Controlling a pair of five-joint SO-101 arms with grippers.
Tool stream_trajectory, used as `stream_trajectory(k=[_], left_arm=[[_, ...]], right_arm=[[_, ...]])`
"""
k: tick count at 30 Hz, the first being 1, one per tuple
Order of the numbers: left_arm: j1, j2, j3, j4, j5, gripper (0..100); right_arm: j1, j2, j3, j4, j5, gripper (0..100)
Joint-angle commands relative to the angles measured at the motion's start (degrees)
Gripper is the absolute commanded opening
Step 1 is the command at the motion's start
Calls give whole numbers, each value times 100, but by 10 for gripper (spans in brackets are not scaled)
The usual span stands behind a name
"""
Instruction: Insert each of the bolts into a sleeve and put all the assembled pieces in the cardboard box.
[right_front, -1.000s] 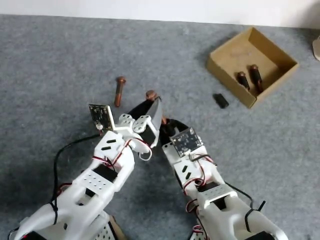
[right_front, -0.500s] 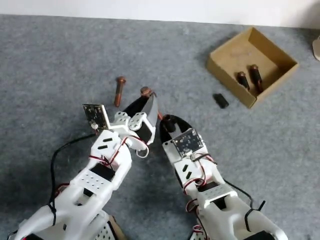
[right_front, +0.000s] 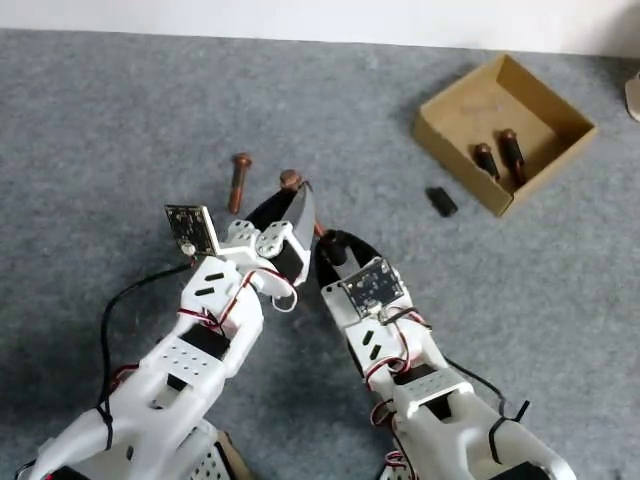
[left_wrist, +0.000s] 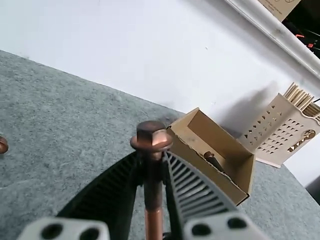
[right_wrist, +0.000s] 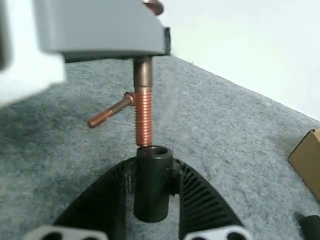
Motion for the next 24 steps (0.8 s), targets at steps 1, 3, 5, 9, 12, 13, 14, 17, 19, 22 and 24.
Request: stream_trajectory(k=[1, 3, 5, 9, 12, 13, 14, 17, 19, 22, 24], left_arm=[[84, -40, -259, -18, 35, 6], [110, -40, -251, -18, 35, 6], [154, -40, -251, -18, 35, 6], [207, -40, -251, -18, 35, 6], [215, -48, -251, -18, 35, 6], [242, -48, -251, -18, 35, 6], [268, -48, -251, -18, 35, 6], [268, -48, -251, -18, 35, 6], [295, -48, -268, -18, 35, 6], [303, -48, -286, -18, 35, 6], [303, -48, -286, -18, 35, 6]], right_arm=[[-84, -119, 541, -207, -35, 5], [-84, -119, 541, -92, -26, 5], [-92, -119, 541, -4, -18, 5], [-92, -119, 541, 13, -18, 5], [-101, -119, 541, 13, -26, 5], [-110, -119, 541, 13, -26, 5], [-110, -119, 541, 22, -26, 5], [-110, -119, 541, 22, -18, 5], [-110, -119, 541, 22, -26, 5], [-119, -119, 541, 31, -35, 5], [-119, -119, 541, 31, -35, 5]])
